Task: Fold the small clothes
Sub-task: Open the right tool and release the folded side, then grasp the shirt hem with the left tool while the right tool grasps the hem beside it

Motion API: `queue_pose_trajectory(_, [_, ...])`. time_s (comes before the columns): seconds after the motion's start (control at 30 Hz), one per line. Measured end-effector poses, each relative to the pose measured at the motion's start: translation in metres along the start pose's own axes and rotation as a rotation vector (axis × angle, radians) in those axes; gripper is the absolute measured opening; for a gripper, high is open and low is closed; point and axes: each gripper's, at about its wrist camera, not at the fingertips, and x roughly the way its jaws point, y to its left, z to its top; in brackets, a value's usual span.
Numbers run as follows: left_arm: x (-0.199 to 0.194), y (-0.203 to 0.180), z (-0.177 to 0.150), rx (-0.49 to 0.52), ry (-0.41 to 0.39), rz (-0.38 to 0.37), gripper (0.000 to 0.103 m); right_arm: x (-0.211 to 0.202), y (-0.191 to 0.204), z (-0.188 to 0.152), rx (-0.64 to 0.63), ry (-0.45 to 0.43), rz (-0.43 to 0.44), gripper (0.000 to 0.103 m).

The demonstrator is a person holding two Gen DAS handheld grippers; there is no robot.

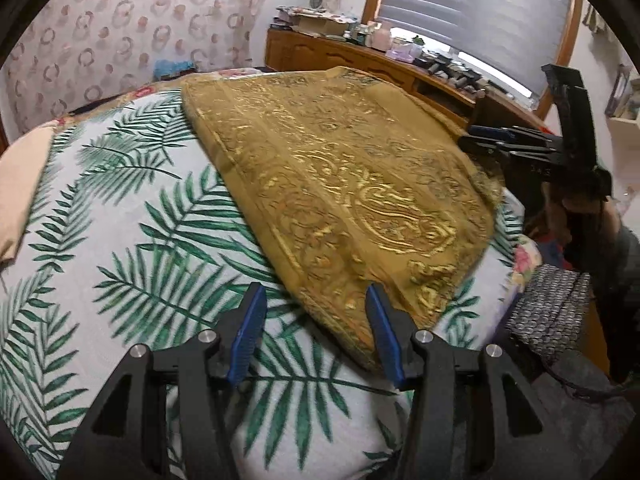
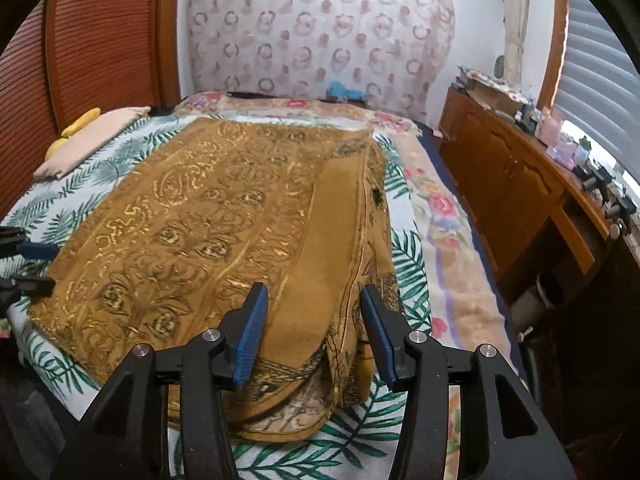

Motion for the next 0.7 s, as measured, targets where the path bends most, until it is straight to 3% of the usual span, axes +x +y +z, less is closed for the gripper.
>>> queue_pose_trajectory(0.07, [0.000, -0.002, 0.000, -0.003, 0.008, -0.033, 0.040, -0.003, 0.003, 0.001, -0.001, -0.008, 0.006, 0.052])
queue_pose_trajectory(0.2, [0.002, -0.006, 0.002, 0.012, 0.026, -0.044, 0.009, -0.006, 0.010, 0.001, -0.013, -0.016, 0.022, 0.053])
queue_pose_trajectory(0.23, [0.002, -0.006, 0.003, 0.015, 0.023, -0.042, 0.006, -0.008, 0.012, 0.001, -0.019, -0.019, 0.026, 0.053])
queue_pose_trajectory(0.37, [-0.012, -0.010, 0.017, 0.030, -0.041, -0.056, 0.002, -0.012, 0.021, 0.000, -0.037, -0.021, 0.061, 0.057])
queue_pose_trajectory(0.63, [-0.034, -0.012, 0.082, 0.044, -0.184, -0.086, 0.002, -0.026, 0.045, 0.000, -0.072, -0.019, 0.149, 0.057])
queue_pose_trajectory(0.7, [-0.029, -0.012, 0.098, 0.051, -0.198, -0.078, 0.002, -0.032, 0.053, 0.002, -0.088, -0.030, 0.160, 0.063])
